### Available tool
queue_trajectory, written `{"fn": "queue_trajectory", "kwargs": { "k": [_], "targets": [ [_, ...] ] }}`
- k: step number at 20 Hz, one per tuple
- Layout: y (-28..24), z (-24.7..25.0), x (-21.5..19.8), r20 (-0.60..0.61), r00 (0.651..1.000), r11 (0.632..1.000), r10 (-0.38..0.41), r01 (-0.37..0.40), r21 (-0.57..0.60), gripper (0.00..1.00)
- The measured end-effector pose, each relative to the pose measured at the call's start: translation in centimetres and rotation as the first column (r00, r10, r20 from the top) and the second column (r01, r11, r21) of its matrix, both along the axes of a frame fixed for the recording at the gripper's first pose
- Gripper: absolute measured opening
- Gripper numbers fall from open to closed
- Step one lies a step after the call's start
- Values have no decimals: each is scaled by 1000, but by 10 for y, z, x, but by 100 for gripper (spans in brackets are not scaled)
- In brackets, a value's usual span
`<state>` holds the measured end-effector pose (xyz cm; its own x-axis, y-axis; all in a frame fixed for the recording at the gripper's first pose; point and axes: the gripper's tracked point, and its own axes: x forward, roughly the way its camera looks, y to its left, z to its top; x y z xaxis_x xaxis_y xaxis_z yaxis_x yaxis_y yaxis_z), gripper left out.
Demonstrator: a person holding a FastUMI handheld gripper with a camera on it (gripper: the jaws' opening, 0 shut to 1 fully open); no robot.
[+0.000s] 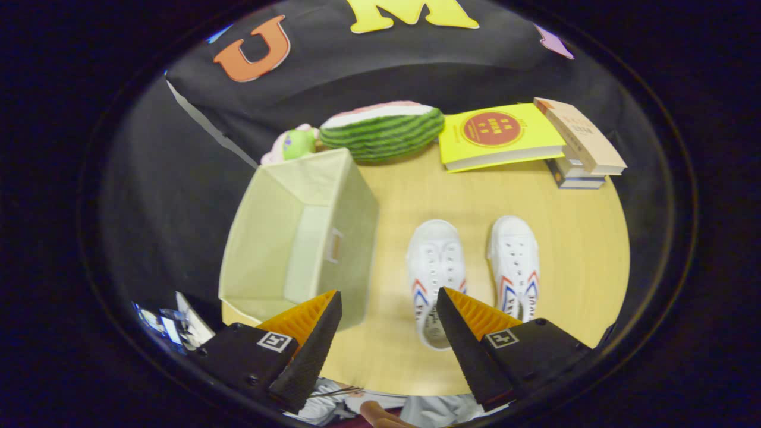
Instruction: Open the storage box then place both shoes into the box .Put the left shoe in first, then the right shoe, with the right side of both shoes facing outward in a uniform manner.
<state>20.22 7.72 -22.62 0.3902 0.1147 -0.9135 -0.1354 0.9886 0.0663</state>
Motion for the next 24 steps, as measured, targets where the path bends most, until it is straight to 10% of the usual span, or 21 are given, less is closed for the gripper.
{"fn": "queue_trajectory", "kwargs": {
  "k": [11, 15, 18, 24],
  "targets": [
    [-81, -99, -4, -114, 993, 989, 4, -21, -143, 93],
    [-71, -128, 6, -153, 988, 998, 36, -43, -39, 66],
    [-58, -131, 5, -174, 985, 996, 13, 2, 85, 11],
    [-47, -98, -2, -161, 987, 976, -9, 44, 215, 6]
  ]
}}
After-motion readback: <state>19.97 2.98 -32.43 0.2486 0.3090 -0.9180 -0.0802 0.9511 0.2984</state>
